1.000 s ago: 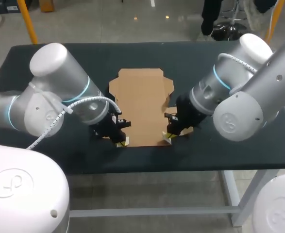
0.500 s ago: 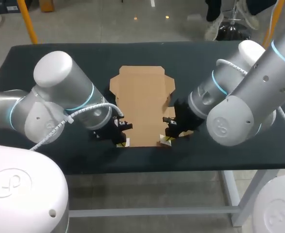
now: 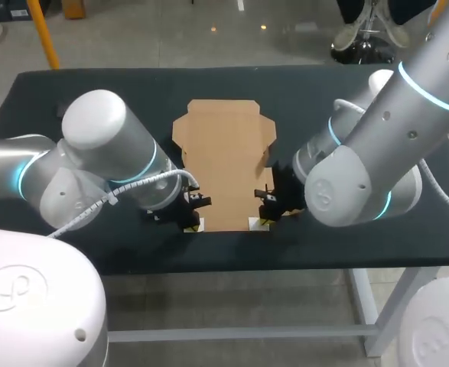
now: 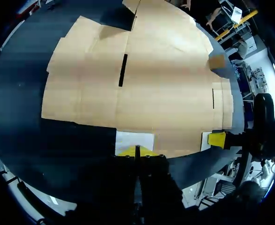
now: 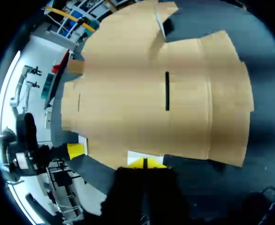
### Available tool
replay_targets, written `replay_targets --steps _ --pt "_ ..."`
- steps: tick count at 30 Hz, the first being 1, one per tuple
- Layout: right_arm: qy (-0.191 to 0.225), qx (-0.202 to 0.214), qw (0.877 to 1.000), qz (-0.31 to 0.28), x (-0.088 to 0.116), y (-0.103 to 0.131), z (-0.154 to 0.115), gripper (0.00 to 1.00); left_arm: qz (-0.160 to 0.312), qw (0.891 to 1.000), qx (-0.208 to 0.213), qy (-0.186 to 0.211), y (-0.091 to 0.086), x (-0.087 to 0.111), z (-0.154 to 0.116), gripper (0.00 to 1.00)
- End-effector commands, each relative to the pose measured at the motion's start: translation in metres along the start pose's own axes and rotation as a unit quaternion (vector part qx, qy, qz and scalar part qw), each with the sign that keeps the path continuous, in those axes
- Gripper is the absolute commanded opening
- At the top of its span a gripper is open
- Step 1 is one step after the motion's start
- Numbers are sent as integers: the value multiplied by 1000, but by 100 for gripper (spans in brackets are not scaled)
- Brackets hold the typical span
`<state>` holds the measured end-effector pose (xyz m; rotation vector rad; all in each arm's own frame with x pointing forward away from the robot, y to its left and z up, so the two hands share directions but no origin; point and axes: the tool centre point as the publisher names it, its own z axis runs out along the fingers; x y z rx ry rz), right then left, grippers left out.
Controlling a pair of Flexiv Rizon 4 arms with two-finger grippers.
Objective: Assemble the packaging by folding the flat box into shape, placing the metal phone stand inside, and closing the box properly
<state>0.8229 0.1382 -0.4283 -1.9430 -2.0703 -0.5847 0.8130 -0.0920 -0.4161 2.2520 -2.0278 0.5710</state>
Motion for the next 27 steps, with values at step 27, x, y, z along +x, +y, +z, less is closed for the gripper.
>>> replay_targets --steps 27 --pt "137 0 990 32 -17 14 -54 0 3 999 -8 37 -22 -10 -42 0"
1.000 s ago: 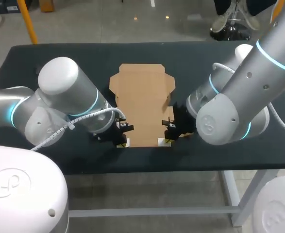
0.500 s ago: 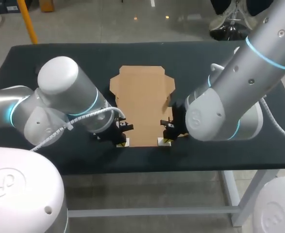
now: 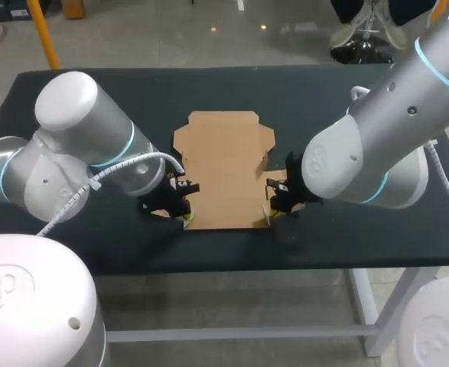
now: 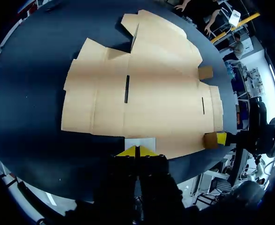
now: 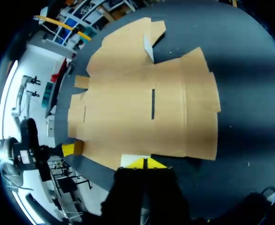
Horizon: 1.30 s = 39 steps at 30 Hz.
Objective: Assemble the packaging by folding the flat box into shape, placing the metal phone stand inside, and closing the box properly
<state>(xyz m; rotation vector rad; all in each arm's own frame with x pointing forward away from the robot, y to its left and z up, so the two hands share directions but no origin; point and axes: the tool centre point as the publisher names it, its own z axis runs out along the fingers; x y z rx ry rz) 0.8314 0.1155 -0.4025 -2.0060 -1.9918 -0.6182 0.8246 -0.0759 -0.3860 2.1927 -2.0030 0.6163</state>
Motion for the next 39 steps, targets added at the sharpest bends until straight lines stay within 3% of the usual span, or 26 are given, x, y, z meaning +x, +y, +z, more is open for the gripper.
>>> replay_targets --steps 1,16,27,28,29,30,33,34,35,39 --pt "128 14 992 3 -7 5 -25 0 0 1000 0 9 -4 -5 -15 0" --pt "194 12 981 15 -19 28 -63 0 -10 999 12 46 -25 -14 -57 0" --pt "222 15 975 25 -22 47 -73 0 -12 998 6 63 -46 -19 -68 0" --pt "222 15 974 26 -23 49 -74 2 -12 998 5 65 -49 -20 -69 0" --pt "224 14 974 28 -23 52 -74 11 -12 998 4 66 -51 -21 -70 0" --pt "229 14 973 30 -24 55 -75 16 -14 998 5 68 -54 -22 -71 7" --pt "242 14 970 34 -28 62 -78 35 -12 997 2 79 -59 -24 -74 44" --pt "244 12 969 36 -31 64 -79 38 -10 996 -1 85 -61 -24 -74 50" --pt "244 11 969 38 -32 66 -81 39 -7 996 -3 89 -64 -24 -76 70" --pt "257 9 965 46 -39 76 -86 46 -4 996 -3 95 -73 -21 -80 100"
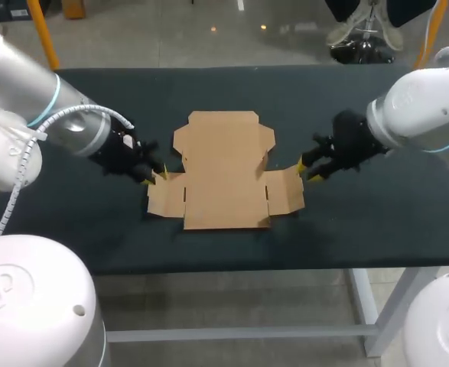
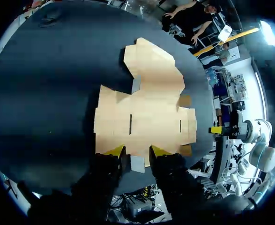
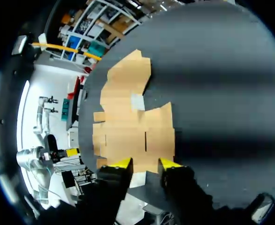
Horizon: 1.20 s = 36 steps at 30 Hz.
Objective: Assemble the packaging by folding the flat box into shape, placing the metal phone stand inside, and closing the box properly
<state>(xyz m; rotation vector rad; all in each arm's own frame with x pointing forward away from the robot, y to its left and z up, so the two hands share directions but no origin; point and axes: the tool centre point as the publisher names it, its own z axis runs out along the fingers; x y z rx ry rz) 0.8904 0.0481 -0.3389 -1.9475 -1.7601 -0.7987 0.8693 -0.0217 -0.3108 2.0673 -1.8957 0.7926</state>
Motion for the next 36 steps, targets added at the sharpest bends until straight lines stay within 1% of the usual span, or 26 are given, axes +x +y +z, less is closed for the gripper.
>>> replay_targets --steps 1,3,5,6,7,9,10,16,17,18,31,33,34,36 --pt "158 29 987 4 -6 11 -9 49 3 1000 -7 5 -11 2 -3 100" --pt "164 27 986 7 -7 17 -13 55 7 1000 -12 12 -17 4 -5 100" --pt "167 25 986 8 -6 24 -15 58 12 999 -20 23 -23 5 -7 100" --pt "166 24 986 7 -5 27 -15 64 15 999 -27 27 -26 5 -8 100" --pt "168 24 986 5 -4 30 -15 73 17 999 -34 32 -28 6 -8 100" --pt "167 23 986 0 -2 37 -13 98 21 998 -50 43 -34 5 -10 100" --pt "170 22 985 -1 -2 41 -13 100 23 997 -60 45 -38 5 -10 100" --pt "175 19 984 -4 -2 69 -6 100 30 992 -95 72 -62 0 -15 100" --pt "172 18 985 -8 -1 73 -4 100 20 993 -93 75 -68 -1 -16 100" --pt "170 21 985 -19 0 76 -3 100 20 993 -93 75 -68 -1 -16 100" --pt "170 21 985 -19 0 76 -3 100 20 993 -93 75 -68 -1 -16 100" --pt "170 21 985 -19 0 76 -3 100 29 990 -107 83 -69 3 -9 100" --pt "169 17 985 -16 -2 76 -3 100 33 990 -106 88 -70 4 -9 100" --pt "165 8 986 -11 -5 76 -2 100 43 987 -118 103 -74 8 -8 100"
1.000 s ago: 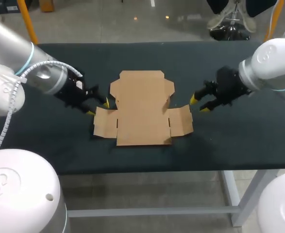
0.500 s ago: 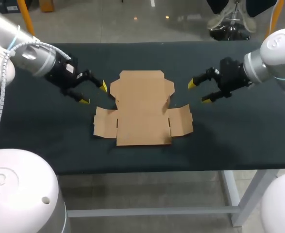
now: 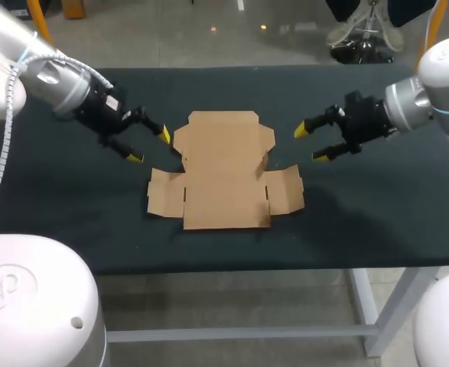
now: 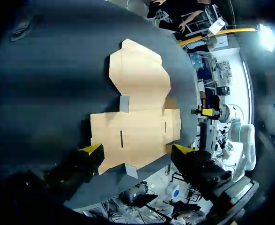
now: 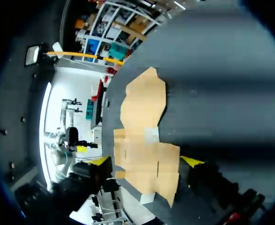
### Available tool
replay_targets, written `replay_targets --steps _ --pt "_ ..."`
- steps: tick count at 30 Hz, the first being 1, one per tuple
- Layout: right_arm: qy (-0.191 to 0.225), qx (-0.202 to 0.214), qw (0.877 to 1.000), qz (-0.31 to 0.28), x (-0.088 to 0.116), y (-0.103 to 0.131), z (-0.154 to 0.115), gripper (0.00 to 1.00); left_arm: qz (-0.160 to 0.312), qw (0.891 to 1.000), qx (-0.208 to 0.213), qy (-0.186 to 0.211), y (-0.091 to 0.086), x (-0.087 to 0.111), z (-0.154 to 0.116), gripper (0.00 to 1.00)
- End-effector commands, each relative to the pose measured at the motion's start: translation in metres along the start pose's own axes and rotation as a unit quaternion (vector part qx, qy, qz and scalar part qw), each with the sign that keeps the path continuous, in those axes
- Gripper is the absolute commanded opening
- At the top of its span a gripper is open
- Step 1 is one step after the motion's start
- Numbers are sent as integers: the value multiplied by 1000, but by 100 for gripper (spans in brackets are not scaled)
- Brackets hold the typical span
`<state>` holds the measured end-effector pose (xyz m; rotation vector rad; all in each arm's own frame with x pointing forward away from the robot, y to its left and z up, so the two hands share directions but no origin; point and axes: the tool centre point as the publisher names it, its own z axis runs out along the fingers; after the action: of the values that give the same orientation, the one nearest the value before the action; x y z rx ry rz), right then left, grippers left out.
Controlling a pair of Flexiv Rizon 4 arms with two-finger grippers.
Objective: Assemble the packaging by folding the flat box into shape, placing the metal phone stand inside, and closing the box properly
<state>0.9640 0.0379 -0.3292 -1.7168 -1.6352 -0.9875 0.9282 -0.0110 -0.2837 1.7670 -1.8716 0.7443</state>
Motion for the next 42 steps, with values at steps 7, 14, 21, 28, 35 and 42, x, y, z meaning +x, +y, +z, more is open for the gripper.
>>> replay_targets --steps 7,14,21,28,35,42 --pt "24 -29 999 4 -8 17 8 100 37 997 -49 37 -33 3 -3 100" --pt "17 -32 999 -12 -7 41 26 100 50 995 -69 46 -56 -3 -11 100" --pt "14 -19 999 -22 -16 67 43 93 54 994 -84 52 -70 -12 -14 100" --pt "24 -10 1000 -6 -22 86 56 64 52 993 -83 58 -78 -17 -18 100" --pt "34 5 999 1 -24 100 67 56 53 993 -83 60 -81 -19 -23 100" --pt "36 17 999 17 -30 107 83 57 51 993 -82 65 -84 -20 -24 100"
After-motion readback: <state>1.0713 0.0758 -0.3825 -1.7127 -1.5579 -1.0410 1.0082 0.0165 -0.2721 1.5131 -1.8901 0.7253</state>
